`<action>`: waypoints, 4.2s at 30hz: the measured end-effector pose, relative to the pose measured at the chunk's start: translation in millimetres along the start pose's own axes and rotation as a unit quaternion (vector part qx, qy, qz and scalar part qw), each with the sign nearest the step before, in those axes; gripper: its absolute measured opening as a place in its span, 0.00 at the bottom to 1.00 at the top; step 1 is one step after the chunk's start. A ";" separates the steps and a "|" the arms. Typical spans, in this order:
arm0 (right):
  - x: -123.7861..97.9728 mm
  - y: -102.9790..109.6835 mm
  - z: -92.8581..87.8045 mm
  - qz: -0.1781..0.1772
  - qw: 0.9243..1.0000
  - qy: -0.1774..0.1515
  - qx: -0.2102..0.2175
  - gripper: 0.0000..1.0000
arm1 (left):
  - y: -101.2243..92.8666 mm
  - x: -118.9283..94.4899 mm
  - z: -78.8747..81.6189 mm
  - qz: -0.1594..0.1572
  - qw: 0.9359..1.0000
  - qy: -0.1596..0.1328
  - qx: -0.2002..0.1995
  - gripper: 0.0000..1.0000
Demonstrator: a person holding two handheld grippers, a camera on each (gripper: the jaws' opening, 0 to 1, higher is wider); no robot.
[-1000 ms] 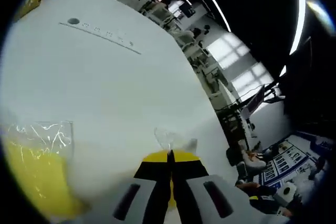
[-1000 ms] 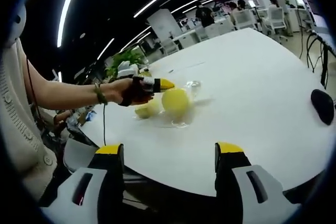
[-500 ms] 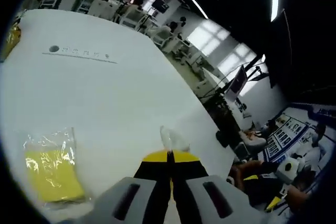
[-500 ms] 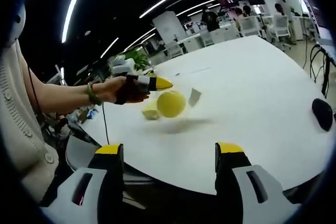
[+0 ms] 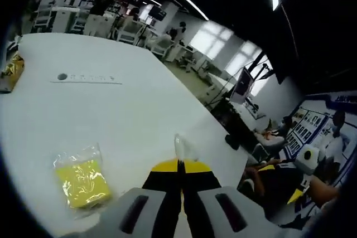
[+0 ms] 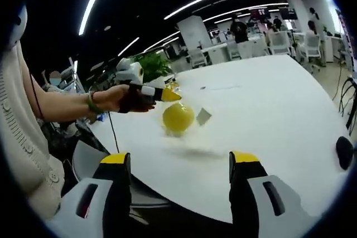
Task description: Compare the silicone blocks by pressing each to a similar depth, holding the contact briefly, and releasing to observe deformation and rebound differences across the visible hardness samples.
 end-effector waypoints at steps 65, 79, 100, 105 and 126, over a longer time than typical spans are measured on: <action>188.1 124.4 59.4 0.237 0.942 0.094 -0.219 0.65 | -35.5 -91.8 25.4 -0.031 0.994 0.051 0.091 0.00; 190.6 123.5 55.0 0.253 0.936 0.096 -0.224 0.37 | -45.2 -86.0 22.3 -0.073 0.990 0.070 0.103 0.00; 179.5 121.7 44.6 0.220 0.930 0.126 -0.267 0.11 | -52.2 -82.5 12.3 -0.079 0.988 0.082 0.106 0.00; 178.6 121.1 42.8 0.210 0.930 0.139 -0.268 0.12 | -53.7 -82.9 9.7 -0.075 0.987 0.087 0.109 0.00; 167.4 126.9 37.7 0.218 0.924 0.154 -0.274 0.13 | -59.7 -89.1 4.5 -0.070 0.988 0.097 0.100 0.00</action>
Point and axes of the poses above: the point that each gripper's makers call its tool centre point, and the gripper's own axes: x roughly forward along the fingers, y roughly to its left, z roughly out of its top, the point moved 5 cm from there along -x, roughly backward along the fingers, and after that the axes turned 12 degrees about -z, right-handed, at the moved point
